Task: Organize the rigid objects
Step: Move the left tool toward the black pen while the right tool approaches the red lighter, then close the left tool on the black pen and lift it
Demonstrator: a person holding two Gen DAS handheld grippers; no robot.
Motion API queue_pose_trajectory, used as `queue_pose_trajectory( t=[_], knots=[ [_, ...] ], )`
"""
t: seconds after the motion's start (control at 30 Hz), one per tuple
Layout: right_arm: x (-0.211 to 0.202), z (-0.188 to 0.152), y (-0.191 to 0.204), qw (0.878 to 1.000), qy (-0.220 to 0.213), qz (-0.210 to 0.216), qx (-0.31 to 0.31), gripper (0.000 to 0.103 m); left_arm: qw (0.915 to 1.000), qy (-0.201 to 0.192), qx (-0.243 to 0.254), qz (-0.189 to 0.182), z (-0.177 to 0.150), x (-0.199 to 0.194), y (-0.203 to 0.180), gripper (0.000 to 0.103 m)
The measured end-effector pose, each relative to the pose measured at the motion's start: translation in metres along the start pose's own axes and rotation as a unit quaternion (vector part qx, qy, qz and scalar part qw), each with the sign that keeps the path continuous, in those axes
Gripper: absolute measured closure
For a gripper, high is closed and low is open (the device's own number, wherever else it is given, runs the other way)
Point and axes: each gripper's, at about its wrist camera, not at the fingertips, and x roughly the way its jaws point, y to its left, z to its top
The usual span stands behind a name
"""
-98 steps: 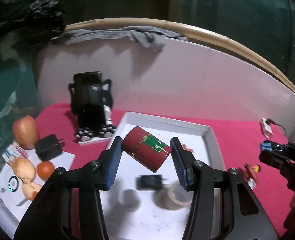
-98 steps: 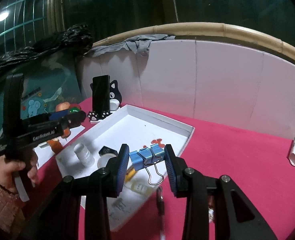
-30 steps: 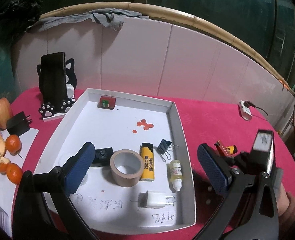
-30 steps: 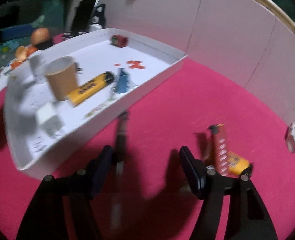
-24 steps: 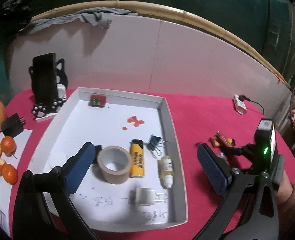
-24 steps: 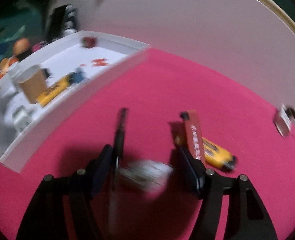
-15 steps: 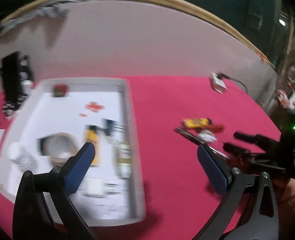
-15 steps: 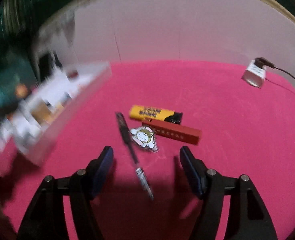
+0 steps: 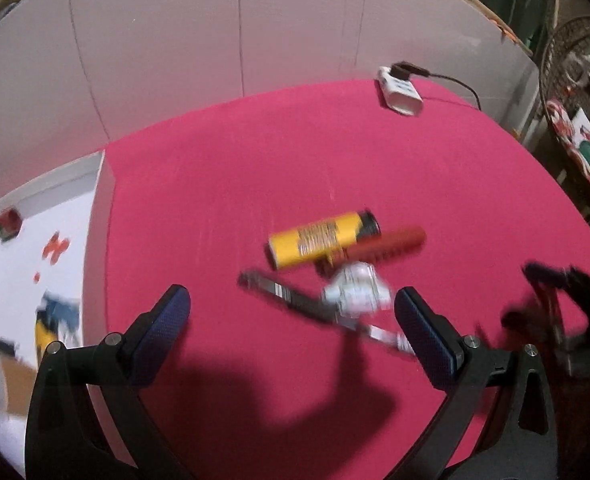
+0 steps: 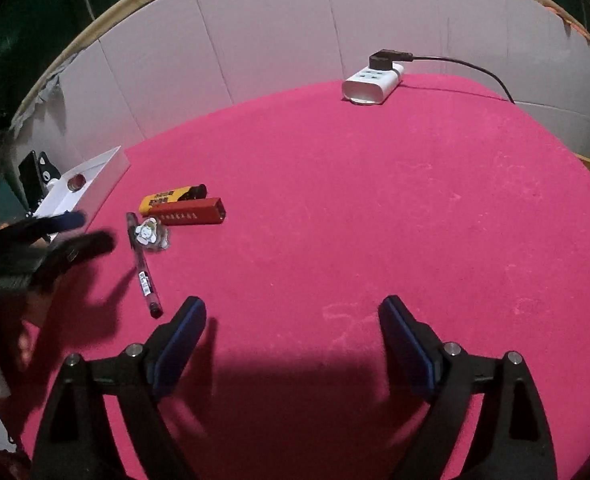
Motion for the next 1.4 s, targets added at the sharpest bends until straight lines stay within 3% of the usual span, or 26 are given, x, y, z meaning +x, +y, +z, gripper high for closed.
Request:
queue_pose_trajectory(
  t=[0.1, 0.23, 0.3, 0.43, 0.57, 0.63, 0.7, 0.8, 0.87, 0.9, 1.13, 1.37, 1.4],
  knots=[
    [0.009, 0.002, 0.014, 1.000, 0.012, -0.008, -0.022, 0.000, 0.9989, 0.004, 0.032, -0.035, 0.012, 0.009, -0.006, 0.000],
    [0.012, 0.003, 0.022, 0.998, 0.023, -0.040, -0.046, 0.000, 0.9888, 0.046, 0.074, -0.121, 0.011, 0.022, -0.018, 0.000],
    [0.013, 0.002, 0.025, 0.997, 0.027, -0.050, -0.053, 0.000, 0.9841, 0.065, 0.083, -0.143, 0.004, 0.027, -0.021, 0.000],
    [0.012, 0.000, 0.026, 0.996, 0.030, -0.061, -0.061, 0.000, 0.9798, 0.071, 0.131, -0.133, -0.010, 0.020, -0.030, 0.000],
    [0.012, 0.002, 0.021, 0.997, 0.028, -0.054, -0.056, 0.000, 0.9622, 0.119, 0.196, -0.146, -0.028, 0.007, -0.042, 0.000],
    [0.012, 0.003, 0.020, 0.997, 0.027, -0.050, -0.053, 0.000, 0.9560, 0.124, 0.214, -0.158, -0.033, -0.002, -0.045, 0.000],
    [0.011, 0.002, 0.021, 0.997, 0.027, -0.051, -0.053, 0.000, 0.9566, 0.114, 0.217, -0.158, -0.031, -0.008, -0.045, 0.000],
    [0.011, 0.002, 0.021, 0.997, 0.027, -0.053, -0.054, 0.000, 0.9634, 0.106, 0.213, -0.124, -0.023, -0.002, -0.041, 0.001],
    [0.011, 0.003, 0.021, 0.997, 0.026, -0.053, -0.052, 0.000, 0.9658, 0.114, 0.201, -0.118, -0.018, 0.006, -0.038, 0.012],
    [0.010, 0.003, 0.021, 0.997, 0.025, -0.051, -0.051, 0.000, 0.9660, 0.122, 0.200, -0.109, -0.018, 0.013, -0.039, 0.031],
    [0.008, 0.003, 0.018, 0.998, 0.021, -0.040, -0.041, 0.000, 0.9684, 0.107, 0.202, -0.099, -0.026, 0.009, -0.037, 0.034],
    [0.013, 0.004, 0.025, 0.995, 0.032, -0.067, -0.062, 0.000, 0.9739, 0.088, 0.189, -0.090, -0.035, 0.008, -0.040, 0.033],
    [0.014, 0.004, 0.026, 0.995, 0.033, -0.071, -0.065, 0.000, 0.9744, 0.084, 0.186, -0.094, -0.036, 0.007, -0.041, 0.041]
  ],
)
